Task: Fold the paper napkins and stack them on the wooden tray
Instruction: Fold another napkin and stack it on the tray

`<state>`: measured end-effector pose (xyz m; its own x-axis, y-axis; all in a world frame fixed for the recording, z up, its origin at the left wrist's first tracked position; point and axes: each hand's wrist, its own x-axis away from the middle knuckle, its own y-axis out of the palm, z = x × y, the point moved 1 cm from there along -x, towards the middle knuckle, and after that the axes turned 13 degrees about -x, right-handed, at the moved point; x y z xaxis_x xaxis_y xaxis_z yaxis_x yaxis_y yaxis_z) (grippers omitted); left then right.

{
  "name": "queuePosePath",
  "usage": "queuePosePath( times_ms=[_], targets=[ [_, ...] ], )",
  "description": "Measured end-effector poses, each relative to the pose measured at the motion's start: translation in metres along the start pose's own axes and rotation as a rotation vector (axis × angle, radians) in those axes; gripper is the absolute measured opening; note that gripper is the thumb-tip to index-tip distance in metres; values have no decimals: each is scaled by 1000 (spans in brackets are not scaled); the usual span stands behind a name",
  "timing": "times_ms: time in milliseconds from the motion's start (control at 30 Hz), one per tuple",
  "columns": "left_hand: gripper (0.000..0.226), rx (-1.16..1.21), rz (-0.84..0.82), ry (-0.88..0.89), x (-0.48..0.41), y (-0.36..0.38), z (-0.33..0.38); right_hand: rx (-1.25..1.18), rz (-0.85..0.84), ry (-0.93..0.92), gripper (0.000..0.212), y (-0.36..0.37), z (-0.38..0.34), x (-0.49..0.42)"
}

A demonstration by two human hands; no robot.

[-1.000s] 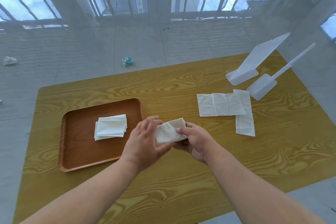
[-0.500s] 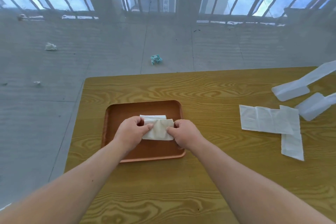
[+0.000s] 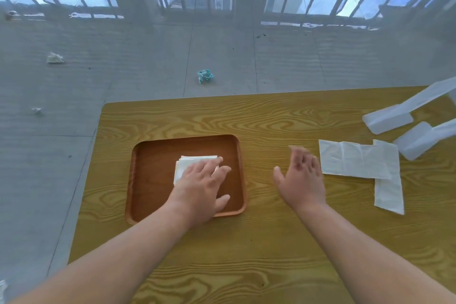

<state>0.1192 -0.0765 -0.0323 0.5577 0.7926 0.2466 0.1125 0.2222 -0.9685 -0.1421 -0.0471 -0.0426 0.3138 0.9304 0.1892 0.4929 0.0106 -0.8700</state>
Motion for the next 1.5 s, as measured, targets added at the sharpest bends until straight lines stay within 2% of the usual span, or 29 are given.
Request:
queuePosePath(
  times_ms=[100, 200, 333, 400, 533, 667, 833, 933, 1067, 1200, 1267, 1333, 1367, 1467, 1500],
  targets=[
    [73, -46, -15, 124, -11, 2, 39, 53, -25, 175, 78, -25, 58, -3],
    [71, -81, -32, 189, -23, 7, 70, 66, -165, 213, 77, -36, 85, 4],
    [70, -127, -38, 237, -36, 10, 99, 88, -247, 86, 71, -27, 78, 31],
    [70, -138, -35, 257, -41, 9, 110, 52, -255, -56, 61, -21, 67, 47],
    [68, -189, -59, 317, -49, 11, 123, -15, -394, -289, 46, -17, 59, 70],
    [60, -240, -129, 375, -51, 15, 131, -56, -417, -275, 34, -25, 73, 76],
    [32, -324, -64, 463, -47, 16, 146, -124, -381, -239, 37, -33, 91, 80],
    [25, -339, -32, 513, -46, 15, 155, -134, -385, -253, 37, -33, 93, 83],
    [26, -271, -62, 450, -48, 9, 161, -51, -365, -311, 48, -28, 91, 88],
    [27, 38, -115, 290, -46, 2, 156, -34, -300, -265, 26, -27, 90, 87],
    [39, 156, -132, 195, -44, 0, 151, -63, -295, -215, 19, -32, 88, 82],
    [58, 185, -152, 154, -44, -2, 146, -136, -267, -162, 17, -37, 86, 77],
    [59, 176, -153, 145, -45, -2, 144, -174, -249, -135, 18, -39, 85, 74],
    [38, 134, -65, 89, -49, -4, 140, -252, -162, -81, 18, -43, 82, 66],
    [39, 126, -8, 59, -49, -4, 139, -247, -109, -70, 25, -44, 82, 64]
  ],
)
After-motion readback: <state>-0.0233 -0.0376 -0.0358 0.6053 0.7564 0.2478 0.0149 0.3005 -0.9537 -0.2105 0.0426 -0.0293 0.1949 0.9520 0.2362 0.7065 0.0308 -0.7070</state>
